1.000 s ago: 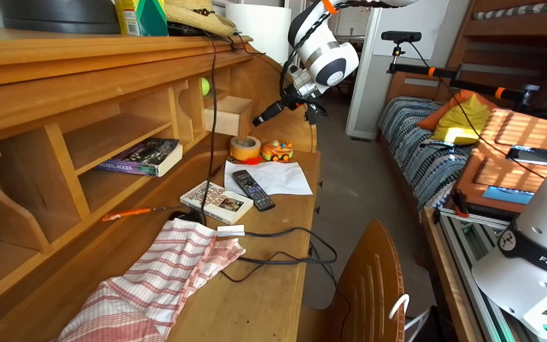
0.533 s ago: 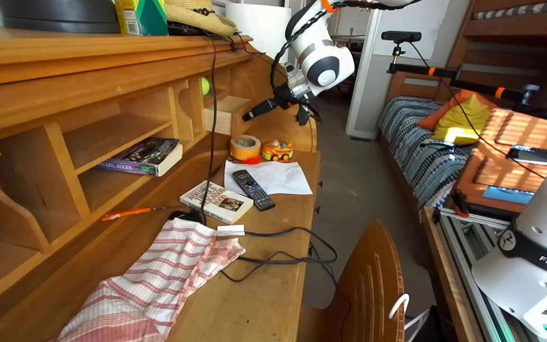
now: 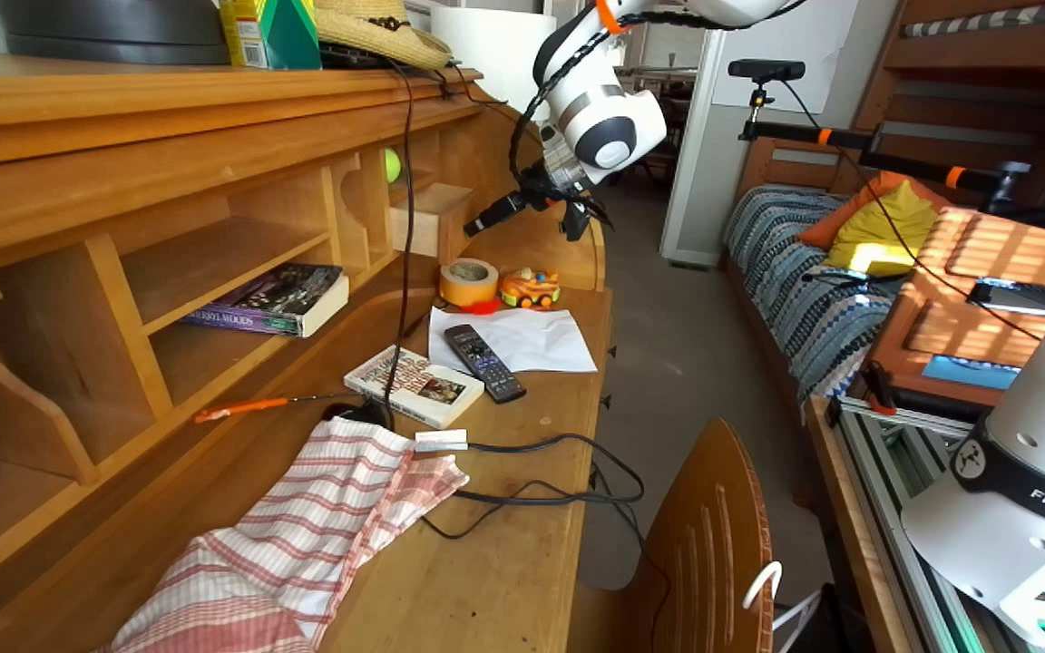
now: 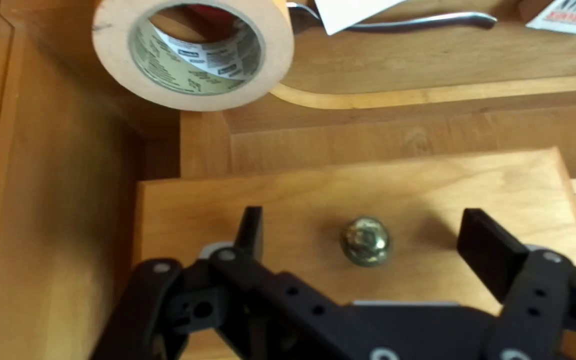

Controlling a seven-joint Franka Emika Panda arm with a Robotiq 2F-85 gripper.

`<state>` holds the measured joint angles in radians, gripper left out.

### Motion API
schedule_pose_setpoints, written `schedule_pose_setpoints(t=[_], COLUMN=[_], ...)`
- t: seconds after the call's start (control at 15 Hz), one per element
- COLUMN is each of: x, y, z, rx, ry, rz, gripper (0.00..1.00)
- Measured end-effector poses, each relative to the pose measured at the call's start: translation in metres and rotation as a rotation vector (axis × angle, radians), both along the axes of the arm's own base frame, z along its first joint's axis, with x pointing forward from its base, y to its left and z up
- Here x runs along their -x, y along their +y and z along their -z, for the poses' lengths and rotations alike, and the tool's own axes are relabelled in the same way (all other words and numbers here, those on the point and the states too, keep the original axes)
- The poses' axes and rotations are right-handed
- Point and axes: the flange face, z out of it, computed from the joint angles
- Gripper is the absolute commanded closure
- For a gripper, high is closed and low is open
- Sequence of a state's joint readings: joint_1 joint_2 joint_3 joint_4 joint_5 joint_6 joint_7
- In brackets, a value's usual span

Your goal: Close the drawer on the right then hang the orange masking tape on the handle of the drawer.

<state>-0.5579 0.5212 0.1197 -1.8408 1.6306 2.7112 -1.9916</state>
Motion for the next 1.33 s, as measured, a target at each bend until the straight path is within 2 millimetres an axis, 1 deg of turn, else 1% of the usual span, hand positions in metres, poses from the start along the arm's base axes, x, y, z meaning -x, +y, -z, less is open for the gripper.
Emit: schedule_pose_setpoints(t=[0.27, 0.47, 0.93, 1.13, 1.33], x=[-0.005, -0.008, -0.019, -0.028, -0.031], y=[-0.008, -0.006, 0.002, 0.002, 0.000], z=[0.022, 0.028, 0.017, 0.008, 0.005], rx=[0.040, 0.044, 0.043, 0.042, 0.024], ry=[0.065, 0.077, 0.046, 0.028, 0.032], rz=[-0.006, -0.022, -0.043, -0.040, -0.023], gripper=[0.00, 0.00, 0.00, 0.00, 0.00])
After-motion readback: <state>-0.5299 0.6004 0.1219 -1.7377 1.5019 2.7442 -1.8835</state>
